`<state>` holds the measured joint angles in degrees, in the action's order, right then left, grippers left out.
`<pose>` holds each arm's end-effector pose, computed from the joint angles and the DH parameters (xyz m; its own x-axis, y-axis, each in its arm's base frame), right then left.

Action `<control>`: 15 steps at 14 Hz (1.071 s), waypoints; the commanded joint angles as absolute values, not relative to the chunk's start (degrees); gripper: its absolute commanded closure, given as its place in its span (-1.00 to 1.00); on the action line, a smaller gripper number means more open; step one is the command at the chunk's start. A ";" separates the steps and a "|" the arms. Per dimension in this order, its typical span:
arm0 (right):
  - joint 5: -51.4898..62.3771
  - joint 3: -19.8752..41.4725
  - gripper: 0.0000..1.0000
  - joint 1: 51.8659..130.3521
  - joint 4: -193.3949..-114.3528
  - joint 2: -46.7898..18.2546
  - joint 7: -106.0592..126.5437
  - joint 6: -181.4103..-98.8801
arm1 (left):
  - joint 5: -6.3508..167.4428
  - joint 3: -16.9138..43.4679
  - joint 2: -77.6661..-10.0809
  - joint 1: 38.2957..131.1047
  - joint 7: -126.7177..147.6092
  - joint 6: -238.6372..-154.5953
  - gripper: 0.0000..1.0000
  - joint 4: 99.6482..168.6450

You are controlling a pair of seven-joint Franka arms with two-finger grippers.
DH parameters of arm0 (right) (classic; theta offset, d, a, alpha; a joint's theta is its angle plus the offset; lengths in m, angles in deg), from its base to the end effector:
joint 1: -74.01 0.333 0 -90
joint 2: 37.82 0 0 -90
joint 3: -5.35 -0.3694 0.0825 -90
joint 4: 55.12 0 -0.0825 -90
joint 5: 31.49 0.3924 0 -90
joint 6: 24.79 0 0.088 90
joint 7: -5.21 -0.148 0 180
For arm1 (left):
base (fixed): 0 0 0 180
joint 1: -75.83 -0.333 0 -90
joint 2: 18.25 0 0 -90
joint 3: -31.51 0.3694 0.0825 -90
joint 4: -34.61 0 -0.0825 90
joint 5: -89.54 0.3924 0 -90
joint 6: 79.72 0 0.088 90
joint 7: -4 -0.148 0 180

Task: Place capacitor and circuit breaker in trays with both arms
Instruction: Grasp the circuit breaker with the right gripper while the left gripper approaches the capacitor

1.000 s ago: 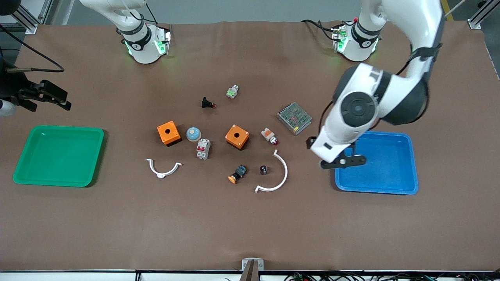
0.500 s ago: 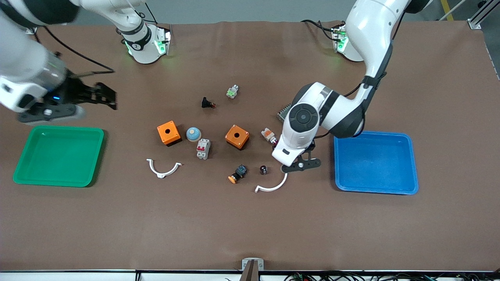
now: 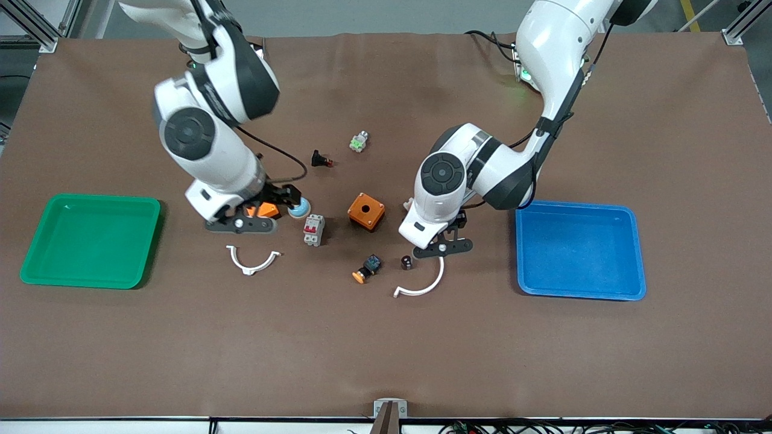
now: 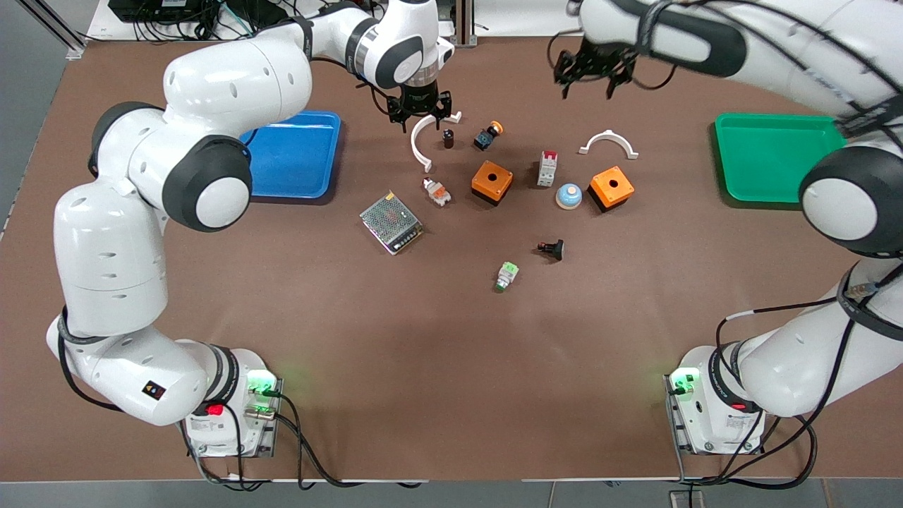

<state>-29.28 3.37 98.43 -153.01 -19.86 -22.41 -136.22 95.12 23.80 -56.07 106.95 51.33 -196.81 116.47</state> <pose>0.5883 0.2944 0.4080 0.9953 -0.0377 -0.0895 -0.0382 -0.9993 -0.0044 0.6051 -0.4516 0.3028 0.9914 0.1286 -0.0245 0.1279 -0.9913 -0.0303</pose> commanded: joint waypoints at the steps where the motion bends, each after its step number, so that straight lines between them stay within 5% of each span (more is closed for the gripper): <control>1: -29.64 3.86 -1.00 99.06 -155.66 -16.92 -23.62 -142.19 | 95.69 24.13 -55.78 107.55 51.46 -197.40 -0.64 116.17; 15: -28.94 3.77 -1.00 102.31 -155.66 -5.65 -29.33 -150.73 | 95.87 24.31 -55.25 106.41 47.68 -198.46 -0.65 116.61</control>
<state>-29.24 3.50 101.99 -155.91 -6.48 -28.31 -149.87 95.12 24.19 -56.07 106.31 47.34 -198.23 116.32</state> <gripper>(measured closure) 0.000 0.172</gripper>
